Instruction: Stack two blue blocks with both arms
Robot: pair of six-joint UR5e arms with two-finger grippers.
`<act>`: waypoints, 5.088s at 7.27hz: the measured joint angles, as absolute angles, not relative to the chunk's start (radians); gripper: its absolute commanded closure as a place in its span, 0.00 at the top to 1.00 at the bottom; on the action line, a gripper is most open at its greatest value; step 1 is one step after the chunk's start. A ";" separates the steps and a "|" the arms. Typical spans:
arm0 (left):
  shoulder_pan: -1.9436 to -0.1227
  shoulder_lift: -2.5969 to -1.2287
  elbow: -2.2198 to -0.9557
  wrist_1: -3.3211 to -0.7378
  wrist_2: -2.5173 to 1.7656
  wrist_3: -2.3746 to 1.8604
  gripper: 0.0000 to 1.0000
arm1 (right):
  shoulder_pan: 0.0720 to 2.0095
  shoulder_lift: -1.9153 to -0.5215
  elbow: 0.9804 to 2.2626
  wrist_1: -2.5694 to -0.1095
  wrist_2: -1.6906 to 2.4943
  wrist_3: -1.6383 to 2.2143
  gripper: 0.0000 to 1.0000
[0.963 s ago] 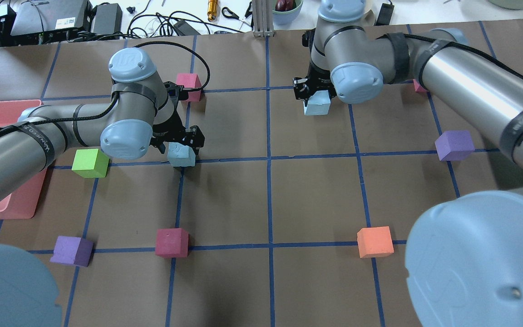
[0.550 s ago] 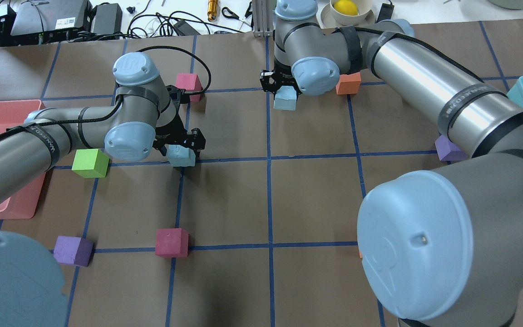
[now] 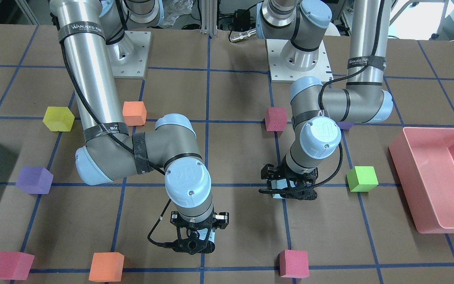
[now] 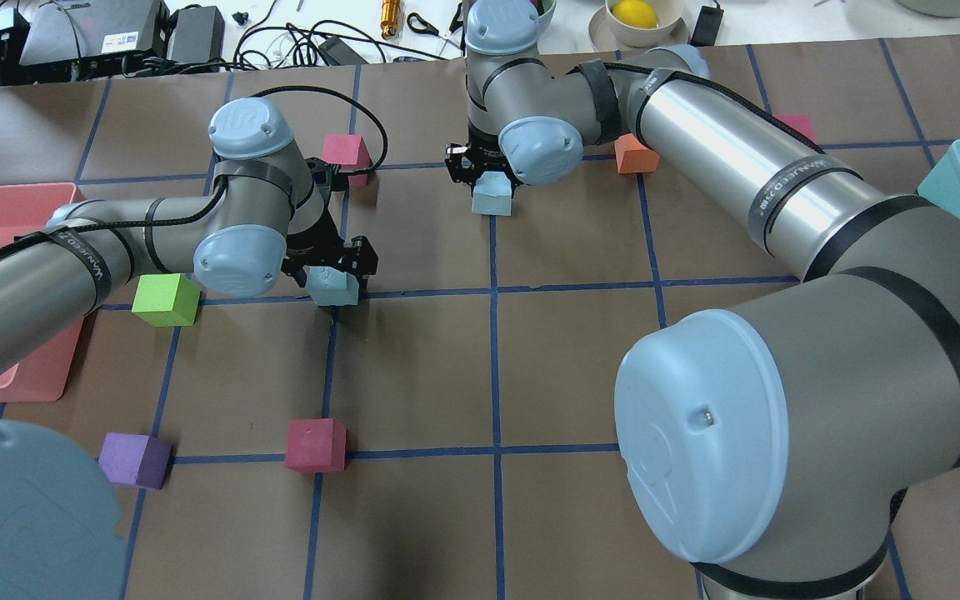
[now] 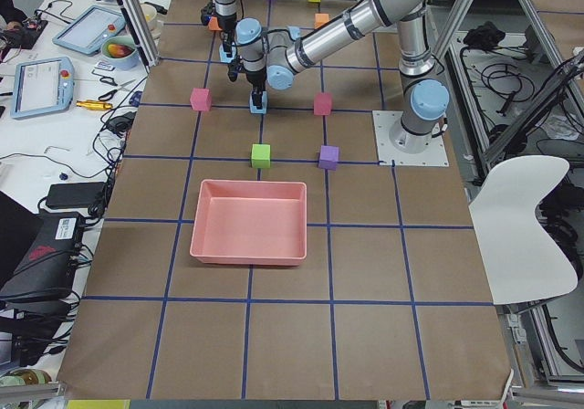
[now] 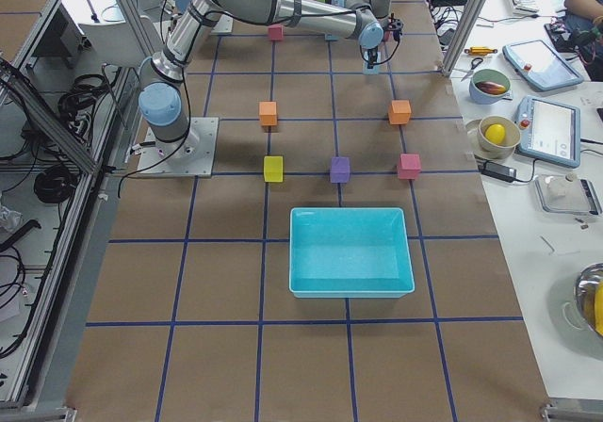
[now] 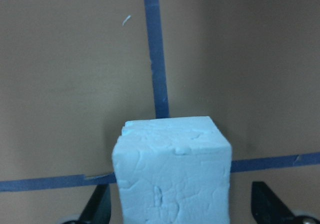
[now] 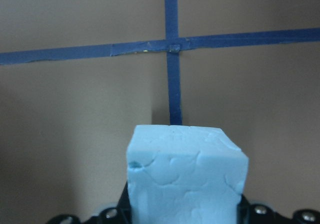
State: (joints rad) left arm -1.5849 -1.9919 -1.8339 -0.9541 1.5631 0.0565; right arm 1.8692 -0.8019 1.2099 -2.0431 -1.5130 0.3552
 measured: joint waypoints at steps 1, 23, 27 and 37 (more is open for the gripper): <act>-1.585 -1.993 -1.834 -0.954 1.563 0.047 0.87 | 1.870 -0.796 1.210 -2.044 -1.508 0.351 0.57; -1.875 -2.273 -1.170 -1.185 1.490 -0.266 0.00 | 1.584 -1.404 1.433 -1.429 -1.580 0.028 1.00; -1.882 -2.315 -1.157 -1.184 1.498 -0.266 0.94 | 1.581 -1.406 1.434 -1.430 -1.584 0.028 1.00; -1.648 -1.949 -1.201 -1.655 1.536 0.024 0.98 | 1.572 -1.405 1.434 -1.443 -1.593 0.029 1.00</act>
State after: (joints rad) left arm -1.6481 -1.9488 -1.2014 -1.6546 1.5364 0.0242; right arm 1.5722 -1.4052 1.4343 -1.4433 -1.5929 0.0288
